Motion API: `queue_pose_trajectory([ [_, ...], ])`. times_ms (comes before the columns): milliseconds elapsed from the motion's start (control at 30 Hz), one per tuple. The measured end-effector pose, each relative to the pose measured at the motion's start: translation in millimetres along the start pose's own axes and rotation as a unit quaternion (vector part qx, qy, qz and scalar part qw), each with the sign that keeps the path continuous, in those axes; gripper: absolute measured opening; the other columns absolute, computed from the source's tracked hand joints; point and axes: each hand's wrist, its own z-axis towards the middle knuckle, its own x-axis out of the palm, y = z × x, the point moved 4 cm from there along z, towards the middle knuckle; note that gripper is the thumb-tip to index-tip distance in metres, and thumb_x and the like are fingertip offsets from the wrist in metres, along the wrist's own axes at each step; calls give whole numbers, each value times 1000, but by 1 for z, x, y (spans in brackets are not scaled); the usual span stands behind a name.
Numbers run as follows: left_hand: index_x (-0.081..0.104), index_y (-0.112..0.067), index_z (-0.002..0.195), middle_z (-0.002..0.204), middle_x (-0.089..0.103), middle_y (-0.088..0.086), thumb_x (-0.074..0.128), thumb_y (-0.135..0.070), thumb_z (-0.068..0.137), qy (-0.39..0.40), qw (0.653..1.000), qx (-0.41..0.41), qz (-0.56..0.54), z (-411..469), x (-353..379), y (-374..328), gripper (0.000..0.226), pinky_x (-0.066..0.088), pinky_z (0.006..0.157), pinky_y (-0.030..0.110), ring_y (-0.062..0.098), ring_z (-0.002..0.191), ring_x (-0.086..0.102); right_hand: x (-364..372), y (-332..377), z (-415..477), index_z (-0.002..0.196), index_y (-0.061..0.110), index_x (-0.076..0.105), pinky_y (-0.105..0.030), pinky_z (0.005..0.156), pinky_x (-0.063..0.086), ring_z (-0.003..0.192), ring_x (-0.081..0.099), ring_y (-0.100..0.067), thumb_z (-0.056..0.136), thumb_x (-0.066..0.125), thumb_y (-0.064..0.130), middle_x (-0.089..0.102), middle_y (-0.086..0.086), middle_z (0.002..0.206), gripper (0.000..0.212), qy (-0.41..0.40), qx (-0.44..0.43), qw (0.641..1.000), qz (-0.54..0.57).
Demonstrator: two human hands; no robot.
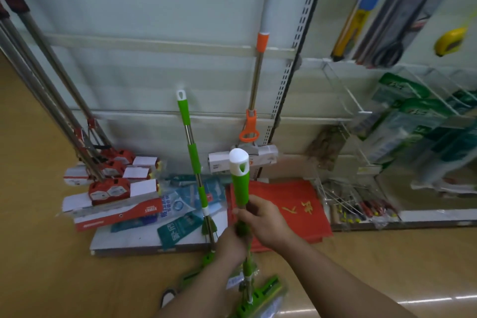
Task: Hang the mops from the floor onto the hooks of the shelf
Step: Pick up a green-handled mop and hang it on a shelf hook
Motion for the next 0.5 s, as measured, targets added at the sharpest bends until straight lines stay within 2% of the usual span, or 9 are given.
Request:
queue_pose_trajectory([
  [67,60,-27,117,108,66,-4,51,-28,100,-10,999,6,-44,-12,-3,-16,19,53,81,24,19,102,66,-19,5,-13,100,30,72,-50,90,57,94,72,-16,78,65,60,77,4,95,38,-13,-1,1000,3],
  [133,63,-25,119,104,66,-8,54,-28,99,-2,998,31,-56,-24,-4,-34,22,51,76,23,15,95,65,-38,15,-24,93,30,73,-44,87,59,89,72,-12,83,69,53,76,7,89,26,-28,-10,1000,1],
  [200,61,-30,101,94,67,-8,48,-36,96,16,998,40,-44,-34,-9,-54,15,54,77,31,15,85,64,-54,26,-35,86,32,73,-37,82,57,83,70,-5,90,73,41,75,10,83,10,-40,-25,999,2],
  [233,57,-31,93,91,66,-7,46,-38,95,17,998,43,-34,-36,-11,-62,13,54,77,32,16,83,63,-62,33,-40,89,31,74,-34,82,57,83,71,-2,92,73,37,76,12,85,6,-43,-34,998,4],
  [300,54,-30,88,84,63,-6,45,-33,97,14,998,57,-12,-43,-17,-77,13,48,69,30,15,74,58,-75,46,-49,96,27,77,-31,83,58,86,72,-1,92,73,35,79,10,91,10,-52,-51,997,8],
  [333,55,-28,91,81,61,-6,46,-30,98,12,998,56,-8,-45,-21,-81,12,45,66,27,13,70,55,-81,52,-52,93,26,77,-29,81,57,84,72,-2,92,73,37,78,8,89,12,-57,-58,997,4],
  [400,57,-20,104,87,61,-4,51,-26,97,22,996,59,-65,-55,-31,-96,11,52,72,26,12,75,57,-92,67,-58,82,25,73,-27,72,54,74,69,-1,93,73,37,76,6,79,16,-69,-76,995,-2],
  [433,56,-20,106,93,64,0,56,-25,94,28,992,54,-115,-61,-37,-101,13,56,82,33,17,84,61,-97,75,-61,80,25,72,-25,69,52,70,66,1,93,73,36,74,7,76,17,-71,-88,994,3],
  [500,56,-27,99,98,67,0,63,-23,91,12,985,61,-160,-75,-53,-111,11,55,93,42,24,96,64,-104,92,-66,77,25,69,-18,62,46,64,61,5,93,73,33,69,13,68,19,-72,-115,991,8],
])
